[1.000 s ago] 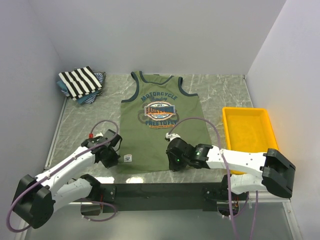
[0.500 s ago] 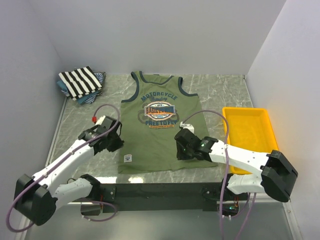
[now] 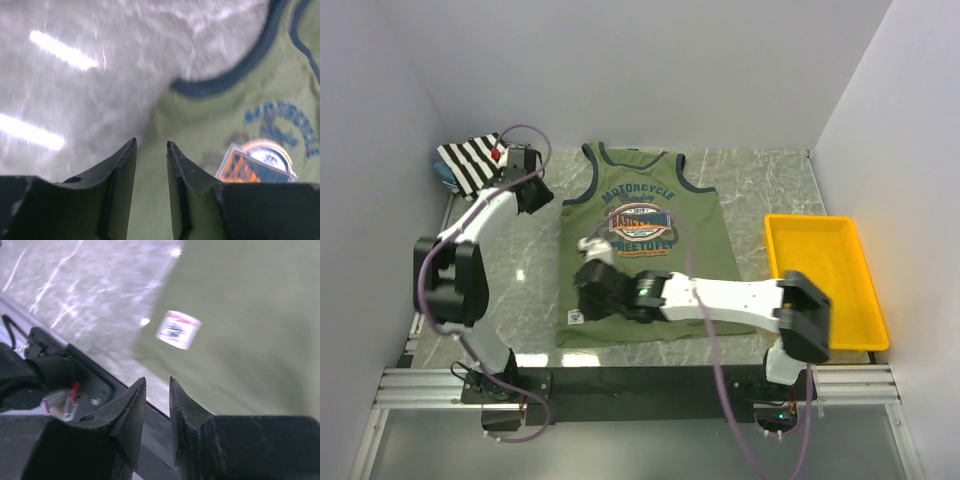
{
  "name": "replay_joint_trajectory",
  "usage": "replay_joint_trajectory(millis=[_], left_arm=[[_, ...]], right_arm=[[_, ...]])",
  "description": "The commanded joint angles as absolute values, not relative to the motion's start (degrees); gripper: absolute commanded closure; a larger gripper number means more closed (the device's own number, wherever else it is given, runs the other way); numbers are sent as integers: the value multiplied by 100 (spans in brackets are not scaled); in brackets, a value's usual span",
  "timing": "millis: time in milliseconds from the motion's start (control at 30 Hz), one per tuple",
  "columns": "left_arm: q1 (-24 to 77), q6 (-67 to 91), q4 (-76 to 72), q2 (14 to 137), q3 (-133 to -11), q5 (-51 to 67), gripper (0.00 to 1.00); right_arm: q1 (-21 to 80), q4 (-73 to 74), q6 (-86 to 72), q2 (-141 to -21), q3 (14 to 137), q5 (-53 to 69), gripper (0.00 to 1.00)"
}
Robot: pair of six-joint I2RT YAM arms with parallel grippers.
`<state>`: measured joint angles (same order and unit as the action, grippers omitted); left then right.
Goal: Fold and stack the tank tops
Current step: Flatten the tank top out
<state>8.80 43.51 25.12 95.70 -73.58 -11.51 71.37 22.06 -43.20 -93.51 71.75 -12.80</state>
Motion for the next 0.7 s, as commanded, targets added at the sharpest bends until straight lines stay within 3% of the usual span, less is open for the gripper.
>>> replay_joint_trajectory(millis=[0,333,667], left_arm=[[502,3516,2452,10186,-8110,-230,65],[141,3516,2400,10257,-8271,334,66],[97,3542,2268,10327,-8156,606,66]], right_arm=[[7593,2197,-4254,-10149,7996,-1555,68],[8077,2891,-4131,-11864,9439,-1793,67],[8095,2874,-4025,-12410,9922,-2039,64]])
